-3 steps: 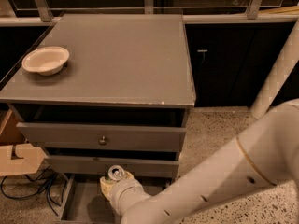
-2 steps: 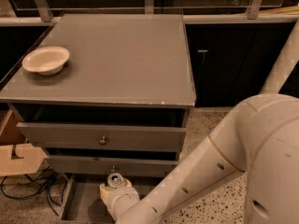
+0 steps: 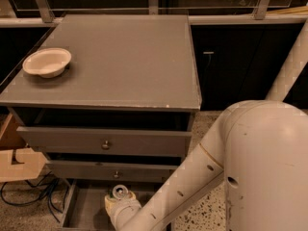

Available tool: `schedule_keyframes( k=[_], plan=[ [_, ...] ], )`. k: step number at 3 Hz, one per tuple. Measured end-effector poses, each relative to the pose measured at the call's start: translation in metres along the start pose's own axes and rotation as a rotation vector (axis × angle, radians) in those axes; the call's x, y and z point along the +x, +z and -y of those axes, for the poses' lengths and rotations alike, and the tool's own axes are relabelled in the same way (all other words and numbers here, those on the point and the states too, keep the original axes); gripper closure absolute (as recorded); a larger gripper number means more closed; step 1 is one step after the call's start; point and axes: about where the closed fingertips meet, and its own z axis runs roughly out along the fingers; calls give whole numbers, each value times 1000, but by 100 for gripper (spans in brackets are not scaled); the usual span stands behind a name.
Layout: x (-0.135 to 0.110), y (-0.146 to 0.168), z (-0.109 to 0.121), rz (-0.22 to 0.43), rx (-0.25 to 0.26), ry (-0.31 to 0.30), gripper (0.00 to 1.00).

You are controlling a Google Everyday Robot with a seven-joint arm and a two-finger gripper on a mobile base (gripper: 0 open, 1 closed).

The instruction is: Place green can into bottom drawer

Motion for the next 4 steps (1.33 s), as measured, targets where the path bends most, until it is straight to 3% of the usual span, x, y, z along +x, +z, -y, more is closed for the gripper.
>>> schedule_keyframes(
  k=[1, 2, 3, 4],
  plan=[
    [3, 2, 1, -3, -8, 25, 100],
    [21, 26, 22, 26, 18, 75, 100],
    [22, 27, 23, 25, 19, 76, 100],
    [26, 30, 18, 22, -40, 80, 100]
  ],
)
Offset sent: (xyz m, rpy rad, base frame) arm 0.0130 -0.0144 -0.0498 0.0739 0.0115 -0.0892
